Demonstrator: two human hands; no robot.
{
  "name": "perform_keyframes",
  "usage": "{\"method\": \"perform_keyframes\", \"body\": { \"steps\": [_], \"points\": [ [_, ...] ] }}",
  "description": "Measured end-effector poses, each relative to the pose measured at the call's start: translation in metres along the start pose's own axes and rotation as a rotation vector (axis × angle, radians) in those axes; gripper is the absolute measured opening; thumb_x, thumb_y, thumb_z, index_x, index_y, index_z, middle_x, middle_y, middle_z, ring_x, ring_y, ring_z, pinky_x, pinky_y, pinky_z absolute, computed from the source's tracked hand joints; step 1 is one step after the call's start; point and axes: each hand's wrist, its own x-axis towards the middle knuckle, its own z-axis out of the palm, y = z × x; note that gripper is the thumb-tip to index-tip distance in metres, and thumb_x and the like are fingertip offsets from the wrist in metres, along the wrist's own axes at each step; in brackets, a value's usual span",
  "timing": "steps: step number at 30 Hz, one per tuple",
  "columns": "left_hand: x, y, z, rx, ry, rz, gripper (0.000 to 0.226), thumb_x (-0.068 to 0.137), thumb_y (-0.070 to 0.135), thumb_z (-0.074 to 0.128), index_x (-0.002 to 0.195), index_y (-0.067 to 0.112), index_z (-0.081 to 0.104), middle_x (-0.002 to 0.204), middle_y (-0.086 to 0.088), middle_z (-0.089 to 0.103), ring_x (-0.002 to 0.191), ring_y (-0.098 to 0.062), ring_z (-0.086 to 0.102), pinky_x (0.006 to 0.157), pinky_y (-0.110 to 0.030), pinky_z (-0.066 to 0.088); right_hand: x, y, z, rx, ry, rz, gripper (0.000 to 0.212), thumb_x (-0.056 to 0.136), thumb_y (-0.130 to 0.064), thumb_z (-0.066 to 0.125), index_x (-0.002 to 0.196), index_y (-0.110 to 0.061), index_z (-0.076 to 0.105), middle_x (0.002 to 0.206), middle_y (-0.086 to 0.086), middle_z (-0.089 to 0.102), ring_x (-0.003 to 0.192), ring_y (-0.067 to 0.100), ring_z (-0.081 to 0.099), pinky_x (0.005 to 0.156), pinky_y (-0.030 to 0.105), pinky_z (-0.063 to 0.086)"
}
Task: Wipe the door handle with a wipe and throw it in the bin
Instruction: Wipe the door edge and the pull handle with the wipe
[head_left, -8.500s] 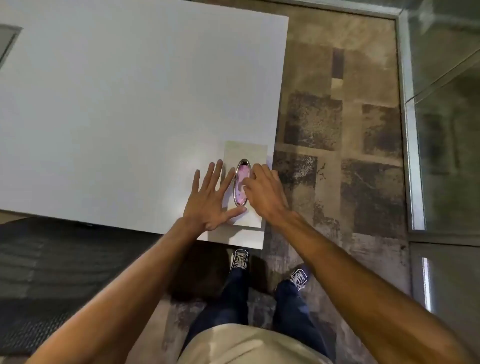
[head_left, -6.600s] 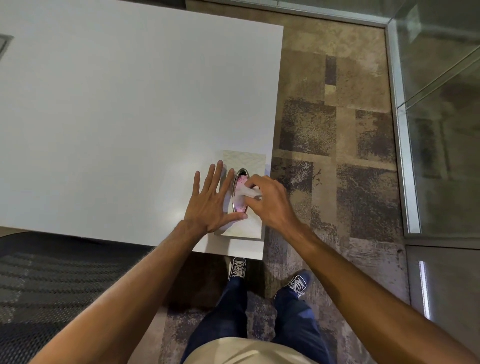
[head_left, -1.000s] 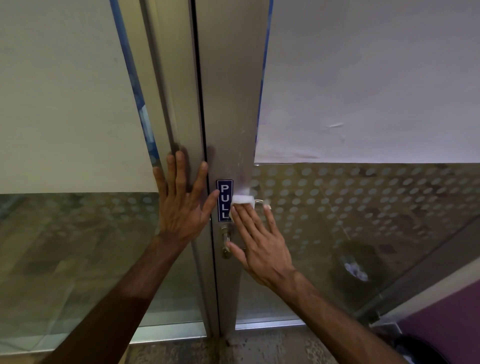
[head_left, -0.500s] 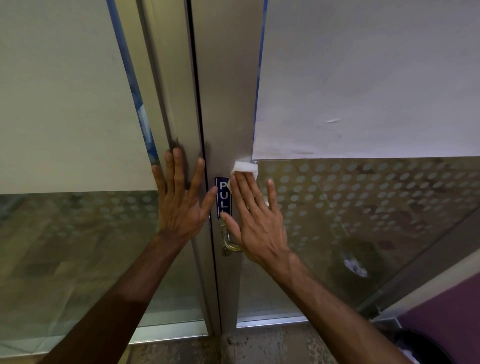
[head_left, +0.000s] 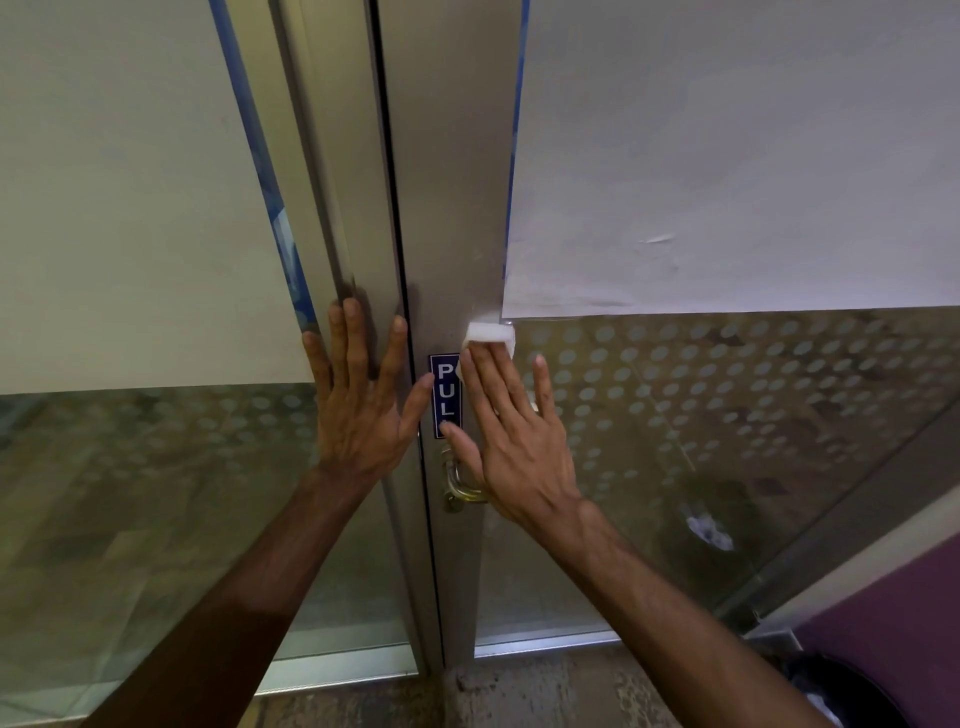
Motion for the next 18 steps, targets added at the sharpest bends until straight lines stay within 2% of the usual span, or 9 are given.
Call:
{"method": "perform_keyframes", "body": {
  "steps": [3,8,11,14,18],
  "points": [
    [0.002,0.001,-0.001,0.000,-0.011,-0.004,0.080,0.111,0.058,0.035,0.167,0.028,-0.013,0.172,-0.004,-0.031,0.162,-0.026,-0.021,0.131,-0.052,-0.014,0.009,-0.003,0.000,0.050,0.042,0.016,0.075,0.108,-0.058,0.025,0.163,-0.008,0.017,0.173,0.008,0.010,0.160,0.021,0.005,0.130,0.049,-0.005],
    [0.002,0.003,-0.005,-0.020,-0.013,-0.007,0.078,0.112,0.058,0.033,0.167,0.030,-0.014,0.172,-0.002,-0.032,0.162,-0.024,-0.022,0.131,-0.051,-0.014,-0.033,-0.017,0.026,0.070,-0.112,-0.014,0.075,0.108,-0.058,0.025,0.163,-0.008,0.016,0.172,0.008,0.007,0.160,0.021,0.004,0.130,0.052,0.009],
    [0.003,0.003,-0.007,-0.016,-0.027,-0.007,0.078,0.112,0.059,0.032,0.166,0.031,-0.017,0.171,-0.001,-0.034,0.161,-0.023,-0.024,0.130,-0.050,-0.016,-0.043,-0.017,0.033,0.039,-0.167,-0.034,0.075,0.108,-0.058,0.025,0.164,-0.009,0.012,0.172,0.008,0.006,0.160,0.021,0.004,0.129,0.052,0.008],
    [0.003,0.004,-0.007,-0.029,-0.033,-0.017,0.077,0.112,0.059,0.031,0.166,0.032,-0.017,0.171,-0.001,-0.034,0.161,-0.023,-0.024,0.130,-0.050,-0.016,-0.035,-0.015,0.027,0.015,-0.137,-0.015,0.076,0.108,-0.060,0.024,0.164,-0.010,0.012,0.173,0.007,0.007,0.160,0.020,0.004,0.129,0.052,0.006],
    [0.003,0.003,-0.005,-0.030,-0.034,-0.018,0.078,0.111,0.059,0.031,0.166,0.031,-0.016,0.171,-0.002,-0.034,0.161,-0.023,-0.023,0.130,-0.050,-0.015,-0.002,-0.010,0.010,0.034,0.008,0.039,0.076,0.108,-0.060,0.024,0.163,-0.008,0.016,0.173,0.008,0.009,0.160,0.022,0.007,0.130,0.051,0.001]
  ]
}}
